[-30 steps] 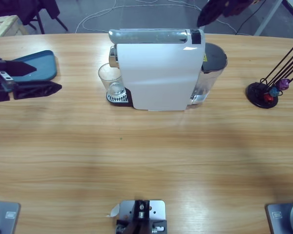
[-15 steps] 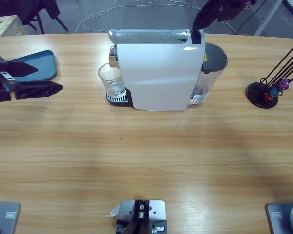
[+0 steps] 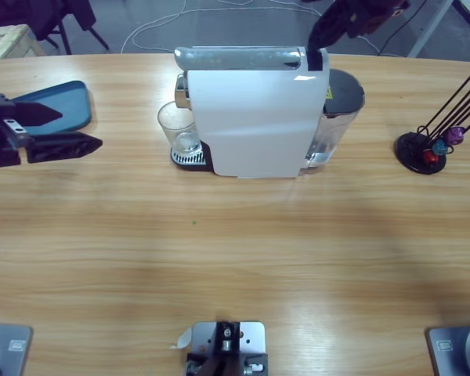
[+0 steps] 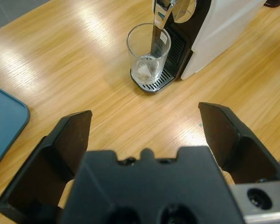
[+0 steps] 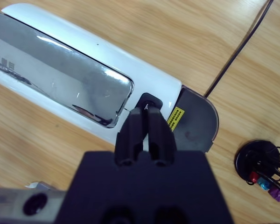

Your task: Pour coffee

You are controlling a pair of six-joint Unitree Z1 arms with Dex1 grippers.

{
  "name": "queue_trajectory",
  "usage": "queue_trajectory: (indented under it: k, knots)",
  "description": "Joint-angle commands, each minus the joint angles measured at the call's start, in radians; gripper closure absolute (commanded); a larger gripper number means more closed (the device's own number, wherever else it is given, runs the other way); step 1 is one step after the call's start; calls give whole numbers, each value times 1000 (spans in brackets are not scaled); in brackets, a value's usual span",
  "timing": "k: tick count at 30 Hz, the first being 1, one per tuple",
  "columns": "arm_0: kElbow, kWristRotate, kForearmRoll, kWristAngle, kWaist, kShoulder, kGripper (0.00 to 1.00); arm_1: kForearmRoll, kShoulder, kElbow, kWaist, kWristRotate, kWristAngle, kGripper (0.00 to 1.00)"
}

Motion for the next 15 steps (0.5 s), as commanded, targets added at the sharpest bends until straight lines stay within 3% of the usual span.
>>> queue_trajectory:
  k: [1, 2, 3, 6, 15]
  knots:
    - [29, -14, -20, 6, -10, 22, 0, 26, -34, -46, 16, -70, -35, 570]
    - [26, -14, -20, 3, -10, 20, 0, 30, -62, -60, 22, -74, -26, 57]
    - [25, -14, -20, 3, -10, 16, 0, 27, -87, -57, 25, -74, -5, 0]
    - [20, -20, -20, 4, -16, -1, 0, 6, -135, 12, 38, -72, 63, 0]
    - [19, -43, -10, 30, -33, -25, 0, -53, -204, 124, 40, -32, 62, 0]
